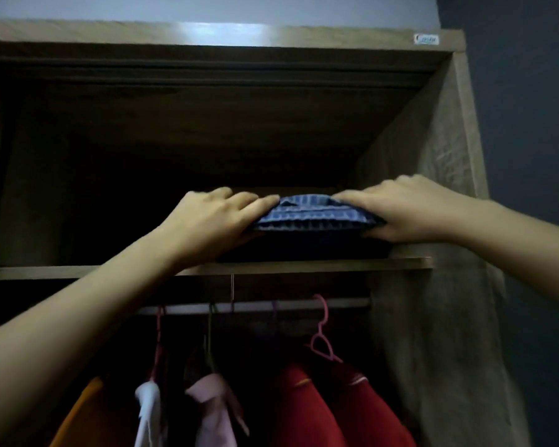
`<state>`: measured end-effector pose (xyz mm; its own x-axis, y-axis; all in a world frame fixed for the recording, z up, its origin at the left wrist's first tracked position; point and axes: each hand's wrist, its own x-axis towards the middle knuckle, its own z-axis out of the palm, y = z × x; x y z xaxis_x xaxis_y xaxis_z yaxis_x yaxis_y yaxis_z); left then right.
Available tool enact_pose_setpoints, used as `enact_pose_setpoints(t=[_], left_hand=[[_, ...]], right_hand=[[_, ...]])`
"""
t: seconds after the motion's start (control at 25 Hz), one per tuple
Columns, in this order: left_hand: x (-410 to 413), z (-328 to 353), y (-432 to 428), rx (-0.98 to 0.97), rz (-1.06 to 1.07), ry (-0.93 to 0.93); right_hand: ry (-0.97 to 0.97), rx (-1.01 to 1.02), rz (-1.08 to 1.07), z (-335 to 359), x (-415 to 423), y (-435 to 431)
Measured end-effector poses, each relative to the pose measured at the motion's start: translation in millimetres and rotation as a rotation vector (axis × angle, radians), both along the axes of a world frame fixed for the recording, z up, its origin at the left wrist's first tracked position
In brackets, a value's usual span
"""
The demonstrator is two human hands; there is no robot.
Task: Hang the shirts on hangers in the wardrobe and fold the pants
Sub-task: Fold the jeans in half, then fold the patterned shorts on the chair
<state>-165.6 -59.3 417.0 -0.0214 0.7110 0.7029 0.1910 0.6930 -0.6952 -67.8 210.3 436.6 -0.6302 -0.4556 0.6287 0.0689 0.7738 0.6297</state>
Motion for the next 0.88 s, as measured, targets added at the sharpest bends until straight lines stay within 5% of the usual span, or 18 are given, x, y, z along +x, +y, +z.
enact_pose_setpoints(t=[0.16,0.28,0.48,0.72,0.88], left_hand=[[-19.0,6.1,43.6,-0.02,0.143,-0.22],[-29.8,-0.6,46.2,-0.019,0.118,-0.456],[-7.9,-2.5,39.1,-0.036,0.212,-0.459],[47.9,-45.1,1.2,0.181,-0.061,-0.22],[81.7,-146.3,-60.3,0.323,-0.195,-0.411]], right_hand=[[-0.152,-0.144,-0.216,-5.2,-27.3,23.4],[-0.325,-0.373,-0.178,-26.4,-33.5,32.6],[-0.189,-0.303,-0.197,-43.3,-30.6,26.6],[-0.001,-0.363,0.138,-78.2,-28.6,-26.9],[-0.068,-0.444,0.43,-159.3,-22.4,-110.2]])
